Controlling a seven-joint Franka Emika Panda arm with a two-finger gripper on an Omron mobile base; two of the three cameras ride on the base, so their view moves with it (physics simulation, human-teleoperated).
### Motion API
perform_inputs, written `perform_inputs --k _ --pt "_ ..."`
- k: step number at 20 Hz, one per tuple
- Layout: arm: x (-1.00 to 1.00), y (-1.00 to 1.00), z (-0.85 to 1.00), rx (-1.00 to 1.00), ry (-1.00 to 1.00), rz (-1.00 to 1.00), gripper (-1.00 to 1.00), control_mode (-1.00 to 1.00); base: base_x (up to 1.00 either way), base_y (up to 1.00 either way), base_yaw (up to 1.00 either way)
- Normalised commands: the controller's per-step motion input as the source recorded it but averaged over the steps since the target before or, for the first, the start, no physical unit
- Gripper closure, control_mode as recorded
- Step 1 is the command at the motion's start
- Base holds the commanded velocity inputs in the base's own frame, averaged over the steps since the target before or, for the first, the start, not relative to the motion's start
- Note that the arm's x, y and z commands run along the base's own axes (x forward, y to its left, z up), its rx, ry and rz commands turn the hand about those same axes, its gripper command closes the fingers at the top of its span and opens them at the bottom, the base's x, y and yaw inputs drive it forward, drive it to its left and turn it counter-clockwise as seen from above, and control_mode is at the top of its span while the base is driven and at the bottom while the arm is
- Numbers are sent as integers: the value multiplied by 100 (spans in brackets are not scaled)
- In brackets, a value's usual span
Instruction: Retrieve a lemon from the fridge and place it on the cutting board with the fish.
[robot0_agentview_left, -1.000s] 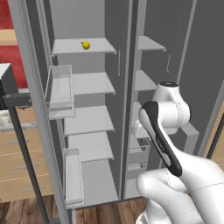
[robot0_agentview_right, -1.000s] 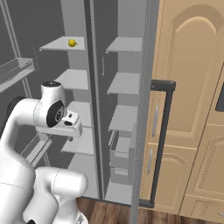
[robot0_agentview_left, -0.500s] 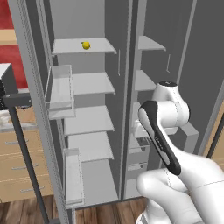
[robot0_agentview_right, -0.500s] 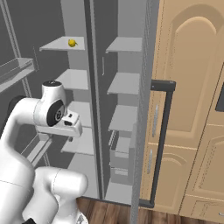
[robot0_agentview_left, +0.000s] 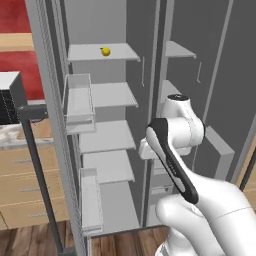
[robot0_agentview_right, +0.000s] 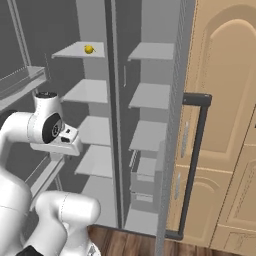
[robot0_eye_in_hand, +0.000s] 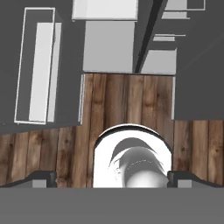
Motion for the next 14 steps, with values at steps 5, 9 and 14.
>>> perform_inputs --k 5,9,14 --pt "0 0 0 0 0 0 -100 100 39 0 16" --pt "0 0 0 0 0 0 -100 100 36 -9 11" --pt "0 0 0 0 0 0 -100 100 43 -30 7"
